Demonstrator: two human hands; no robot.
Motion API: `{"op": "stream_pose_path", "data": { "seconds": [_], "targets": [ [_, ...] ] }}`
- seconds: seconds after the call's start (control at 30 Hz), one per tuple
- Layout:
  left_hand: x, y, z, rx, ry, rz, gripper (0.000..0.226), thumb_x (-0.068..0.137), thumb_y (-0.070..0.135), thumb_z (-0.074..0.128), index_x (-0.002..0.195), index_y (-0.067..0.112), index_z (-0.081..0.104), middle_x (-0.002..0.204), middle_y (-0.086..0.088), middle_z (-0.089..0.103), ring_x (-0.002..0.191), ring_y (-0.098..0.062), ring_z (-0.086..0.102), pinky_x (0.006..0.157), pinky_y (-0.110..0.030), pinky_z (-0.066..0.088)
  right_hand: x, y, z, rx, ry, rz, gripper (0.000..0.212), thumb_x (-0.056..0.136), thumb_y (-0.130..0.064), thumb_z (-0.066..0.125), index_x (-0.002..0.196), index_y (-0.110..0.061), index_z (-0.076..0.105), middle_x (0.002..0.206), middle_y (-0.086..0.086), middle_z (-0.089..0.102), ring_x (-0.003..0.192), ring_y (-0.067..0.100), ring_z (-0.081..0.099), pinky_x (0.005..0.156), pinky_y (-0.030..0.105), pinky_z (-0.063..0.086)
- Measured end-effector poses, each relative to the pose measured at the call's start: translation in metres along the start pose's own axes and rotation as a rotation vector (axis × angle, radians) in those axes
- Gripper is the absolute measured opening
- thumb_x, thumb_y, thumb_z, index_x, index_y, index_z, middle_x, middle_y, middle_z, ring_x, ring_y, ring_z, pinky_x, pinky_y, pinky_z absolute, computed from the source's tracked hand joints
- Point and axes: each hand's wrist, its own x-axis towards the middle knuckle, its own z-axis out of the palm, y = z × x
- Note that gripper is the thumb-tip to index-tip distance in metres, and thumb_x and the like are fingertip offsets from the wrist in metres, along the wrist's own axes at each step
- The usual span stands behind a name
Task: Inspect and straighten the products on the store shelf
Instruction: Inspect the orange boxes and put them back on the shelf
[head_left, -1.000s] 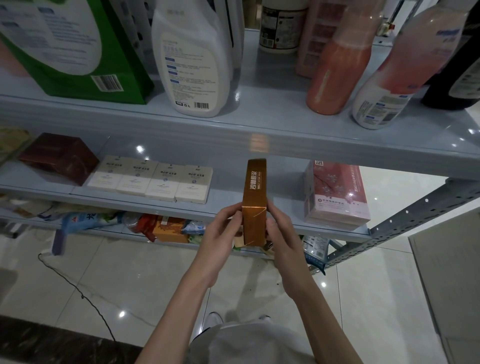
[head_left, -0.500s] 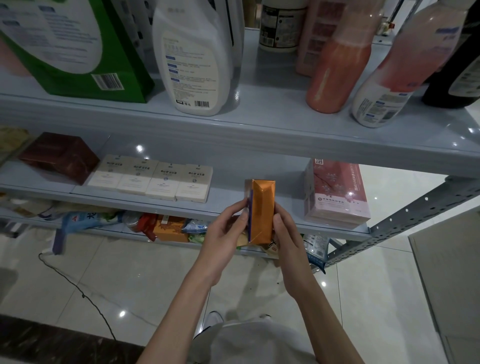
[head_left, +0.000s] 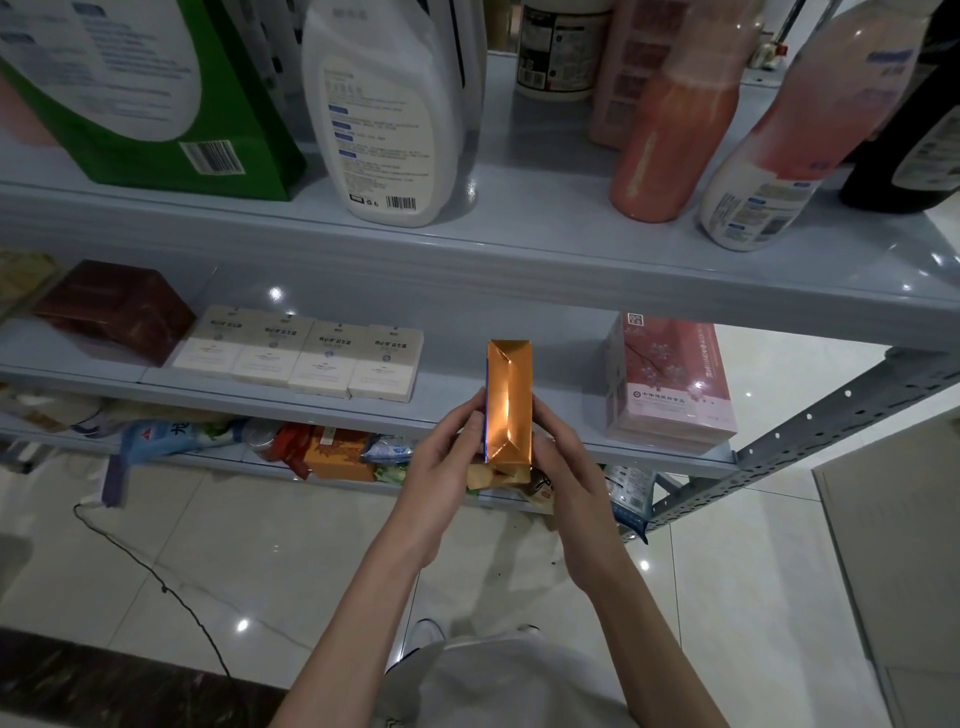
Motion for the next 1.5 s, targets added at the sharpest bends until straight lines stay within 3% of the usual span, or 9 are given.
{"op": "stream_pose_path", "data": {
  "seconds": [0.2, 0.37, 0.47, 0.6, 0.83, 0.97, 1.17, 1.33, 1.5],
  "targets": [
    [-0.003, 0.004, 0.004, -0.005, 0.012, 0.021, 0.039, 0.108, 0.042, 0.037, 0.134, 0.033, 0.063, 0.115, 0.012, 0.074, 0.108, -0.003, 0.068, 0.084, -0.02, 0.048, 0.001, -0.002, 0.004, -0.084, -0.011, -0.009, 0.053, 0.094, -0.05, 0.051, 0.146, -0.039, 0.054, 0.141, -0.009, 0.051, 0.121, -0.011, 0.054, 0.096, 0.014, 0.051],
    [0.0, 0.001, 0.001, -0.001, -0.007, 0.002, 0.037, 0.108, 0.04, 0.039, 0.139, 0.038, 0.059, 0.127, 0.014, 0.069, 0.115, -0.001, 0.065, 0.087, -0.019, 0.049, 0.003, 0.002, 0.002, -0.041, 0.003, -0.018, 0.04, 0.101, -0.048, 0.055, 0.137, -0.031, 0.061, 0.134, -0.004, 0.062, 0.122, 0.012, 0.064, 0.102, 0.037, 0.055],
    [0.001, -0.001, -0.001, 0.012, -0.024, 0.023, 0.034, 0.105, 0.036, 0.044, 0.135, 0.041, 0.061, 0.138, 0.015, 0.061, 0.125, -0.003, 0.058, 0.089, -0.02, 0.055, 0.003, 0.001, 0.002, 0.036, 0.031, 0.002, 0.041, 0.1, -0.048, 0.046, 0.133, -0.025, 0.05, 0.124, 0.005, 0.063, 0.114, 0.025, 0.068, 0.094, 0.034, 0.059],
    [0.001, -0.002, -0.003, 0.04, -0.043, 0.063, 0.032, 0.1, 0.032, 0.055, 0.129, 0.041, 0.066, 0.143, 0.02, 0.052, 0.13, 0.0, 0.05, 0.089, -0.019, 0.056, 0.006, -0.003, -0.001, 0.065, 0.032, 0.011, 0.058, 0.096, -0.056, 0.042, 0.152, -0.049, 0.028, 0.129, 0.001, 0.06, 0.114, 0.021, 0.069, 0.089, 0.031, 0.061],
    [-0.003, -0.001, 0.011, 0.077, 0.14, -0.088, 0.064, 0.089, 0.042, 0.073, 0.143, 0.029, 0.041, 0.131, 0.012, 0.046, 0.104, 0.001, 0.054, 0.063, -0.01, 0.051, 0.01, 0.004, 0.0, 0.097, 0.136, -0.003, 0.039, 0.096, -0.05, 0.052, 0.134, -0.04, 0.048, 0.135, -0.001, 0.056, 0.119, 0.02, 0.063, 0.085, 0.041, 0.064],
    [-0.002, -0.003, 0.014, 0.063, 0.158, -0.103, 0.054, 0.089, 0.046, 0.071, 0.135, 0.025, 0.052, 0.118, 0.009, 0.064, 0.102, 0.0, 0.061, 0.068, -0.01, 0.049, 0.011, 0.008, 0.001, 0.155, 0.196, -0.037, 0.037, 0.096, -0.043, 0.053, 0.131, -0.031, 0.049, 0.133, 0.002, 0.057, 0.112, 0.01, 0.067, 0.076, 0.03, 0.062],
    [0.002, -0.004, 0.002, 0.078, 0.187, -0.053, 0.052, 0.09, 0.033, 0.075, 0.135, 0.034, 0.05, 0.124, 0.013, 0.059, 0.109, -0.001, 0.058, 0.074, -0.016, 0.05, 0.014, 0.01, -0.003, 0.077, 0.278, -0.006, 0.028, 0.091, -0.042, 0.062, 0.114, -0.028, 0.06, 0.117, -0.01, 0.069, 0.106, 0.012, 0.071, 0.072, 0.019, 0.059],
    [0.001, -0.013, -0.004, 0.105, 0.158, 0.028, 0.06, 0.085, 0.017, 0.081, 0.132, 0.036, 0.048, 0.124, 0.023, 0.054, 0.111, 0.004, 0.055, 0.068, -0.008, 0.052, 0.015, 0.013, -0.006, 0.013, 0.243, -0.009, 0.02, 0.099, -0.021, 0.066, 0.105, -0.04, 0.067, 0.104, -0.015, 0.075, 0.1, 0.007, 0.074, 0.07, 0.025, 0.062],
    [0.002, -0.024, -0.009, 0.118, 0.187, 0.113, 0.058, 0.085, 0.0, 0.078, 0.129, 0.031, 0.057, 0.124, 0.02, 0.062, 0.112, 0.004, 0.059, 0.08, -0.01, 0.05, 0.013, 0.021, -0.003, -0.024, 0.217, -0.048, 0.034, 0.094, -0.017, 0.067, 0.116, -0.042, 0.074, 0.117, 0.005, 0.075, 0.105, 0.025, 0.074, 0.089, 0.055, 0.06]
  ]
}}
